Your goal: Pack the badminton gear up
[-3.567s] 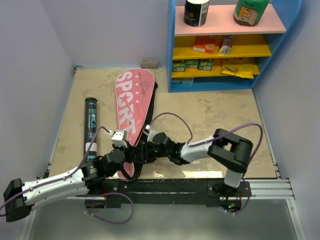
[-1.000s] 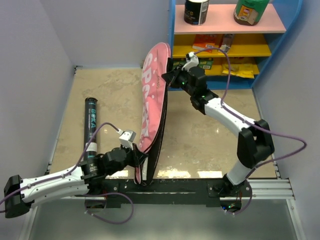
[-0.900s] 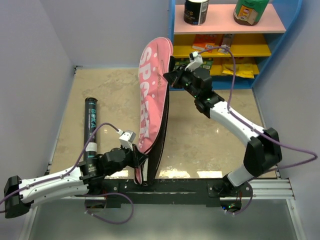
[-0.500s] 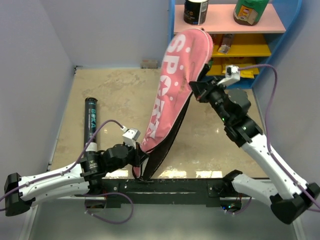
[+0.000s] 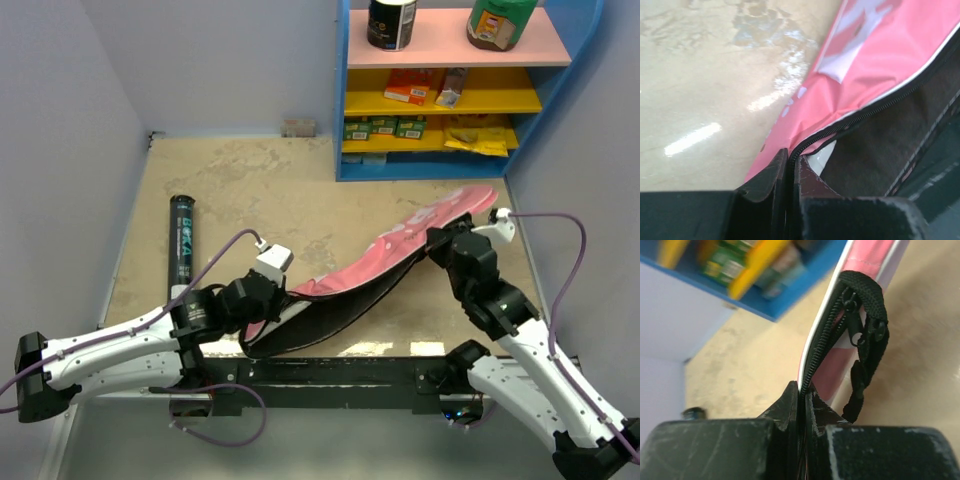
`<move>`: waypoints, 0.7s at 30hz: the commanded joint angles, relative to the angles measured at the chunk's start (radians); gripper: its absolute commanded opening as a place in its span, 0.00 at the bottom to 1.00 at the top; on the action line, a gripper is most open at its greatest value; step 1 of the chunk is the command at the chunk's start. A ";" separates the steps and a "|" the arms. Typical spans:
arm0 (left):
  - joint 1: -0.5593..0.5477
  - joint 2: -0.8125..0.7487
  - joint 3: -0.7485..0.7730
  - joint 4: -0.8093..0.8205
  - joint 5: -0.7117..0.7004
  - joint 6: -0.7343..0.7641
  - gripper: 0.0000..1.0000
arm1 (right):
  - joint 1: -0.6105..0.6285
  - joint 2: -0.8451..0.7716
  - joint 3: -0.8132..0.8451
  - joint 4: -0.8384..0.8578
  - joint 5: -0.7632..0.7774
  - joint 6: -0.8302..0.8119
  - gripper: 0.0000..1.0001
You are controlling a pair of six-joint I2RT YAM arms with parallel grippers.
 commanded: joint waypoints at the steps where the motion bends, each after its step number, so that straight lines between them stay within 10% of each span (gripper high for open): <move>1: 0.018 0.066 0.135 0.251 -0.115 0.097 0.00 | 0.031 -0.009 -0.179 -0.065 -0.081 0.199 0.00; 15: 0.257 0.170 0.073 0.499 0.190 0.348 0.03 | 0.030 0.524 -0.349 0.550 -0.134 0.490 0.00; 19: 0.269 0.193 0.109 0.478 0.301 0.364 0.41 | 0.033 0.648 -0.322 0.633 -0.137 0.525 0.00; 20: 0.271 0.189 0.106 0.478 0.333 0.350 0.81 | 0.031 0.663 -0.321 0.644 -0.139 0.536 0.00; 21: 0.271 0.182 0.103 0.478 0.350 0.341 0.96 | 0.031 0.695 -0.316 0.651 -0.139 0.542 0.00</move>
